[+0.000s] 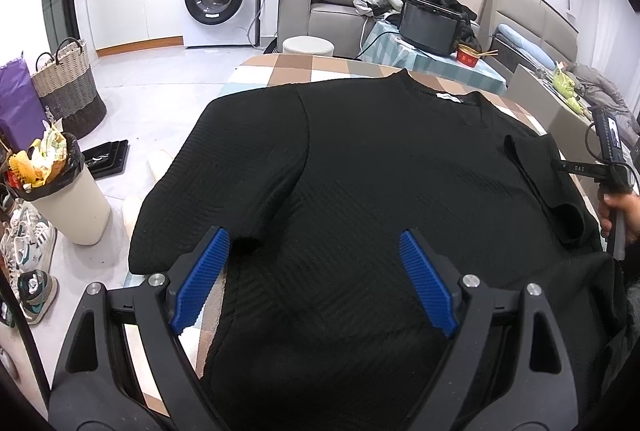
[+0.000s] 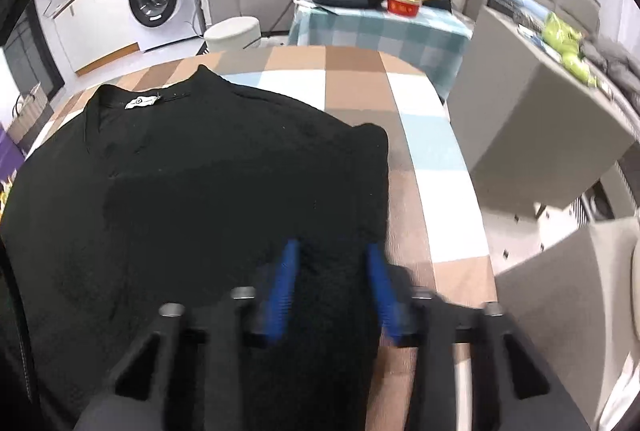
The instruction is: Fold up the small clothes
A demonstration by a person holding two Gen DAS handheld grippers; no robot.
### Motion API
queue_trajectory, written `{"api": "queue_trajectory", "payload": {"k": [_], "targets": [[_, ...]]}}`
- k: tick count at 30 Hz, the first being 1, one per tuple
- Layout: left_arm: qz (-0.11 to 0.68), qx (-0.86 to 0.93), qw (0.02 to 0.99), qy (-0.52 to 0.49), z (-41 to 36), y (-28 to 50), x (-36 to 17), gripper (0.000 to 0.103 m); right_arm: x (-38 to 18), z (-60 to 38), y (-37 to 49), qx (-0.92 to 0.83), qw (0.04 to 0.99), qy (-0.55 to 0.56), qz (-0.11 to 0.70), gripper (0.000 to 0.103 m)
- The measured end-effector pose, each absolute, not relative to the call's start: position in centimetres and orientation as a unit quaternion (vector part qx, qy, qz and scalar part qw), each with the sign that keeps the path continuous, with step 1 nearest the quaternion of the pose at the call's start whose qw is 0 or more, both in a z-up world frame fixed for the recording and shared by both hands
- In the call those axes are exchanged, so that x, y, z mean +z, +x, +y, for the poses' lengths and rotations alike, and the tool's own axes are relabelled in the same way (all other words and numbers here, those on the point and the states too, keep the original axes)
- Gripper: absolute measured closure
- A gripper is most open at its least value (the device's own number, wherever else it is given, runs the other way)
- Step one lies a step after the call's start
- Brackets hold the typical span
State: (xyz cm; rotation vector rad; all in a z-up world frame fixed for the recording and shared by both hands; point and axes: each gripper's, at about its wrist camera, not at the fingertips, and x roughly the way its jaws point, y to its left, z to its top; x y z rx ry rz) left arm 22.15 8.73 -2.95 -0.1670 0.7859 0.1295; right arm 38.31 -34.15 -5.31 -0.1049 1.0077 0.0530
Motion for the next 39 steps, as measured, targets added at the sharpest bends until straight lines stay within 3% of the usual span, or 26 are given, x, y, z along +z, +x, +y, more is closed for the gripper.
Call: {"api": "queue_trajectory", "payload": {"k": [6, 11, 15, 18, 27, 28, 29, 32, 39], "targets": [[0.384, 0.065, 0.917, -0.084, 8.5, 22.1, -3.4, 0.017, -4.6, -34.7, 38.3, 0.029, 0.883, -0.041, 0.468, 0.102], [0.380, 0.065, 0.919, -0.084, 8.8, 21.6, -3.4, 0.017, -2.9, -37.8, 38.6, -0.031, 0.901, 0.025, 0.432, 0.101], [0.380, 0.065, 0.919, -0.085, 8.9, 21.6, -3.4, 0.017, -4.5, -38.5, 39.8, -0.018, 0.870, 0.036, 0.492, 0.088], [0.382, 0.065, 0.918, -0.086, 8.8, 21.7, -3.5, 0.017, -3.6, -37.7, 38.2, -0.007, 0.880, 0.016, 0.474, 0.081], [0.384, 0.045, 0.919, -0.080, 7.5, 21.5, -3.7, 0.017, -4.4, -28.8, 32.3, 0.152, 0.847, -0.074, 0.504, 0.080], [0.383, 0.042, 0.920, -0.079, 7.3, 21.5, -3.6, 0.017, -4.7, -27.4, 31.9, 0.179, 0.839, -0.077, 0.508, 0.079], [0.381, 0.040, 0.920, -0.078, 7.1, 21.4, -3.5, 0.017, -4.7, -26.5, 31.3, 0.197, 0.838, -0.078, 0.503, 0.071], [0.378, 0.037, 0.922, -0.076, 7.0, 21.0, -3.2, 0.017, -3.3, -25.6, 30.8, 0.267, 0.830, -0.034, 0.489, 0.070], [0.377, 0.046, 0.921, -0.091, 7.9, 19.8, -3.3, 0.017, -1.3, -33.9, 29.3, 0.096, 0.873, -0.007, 0.477, 0.063]]}}
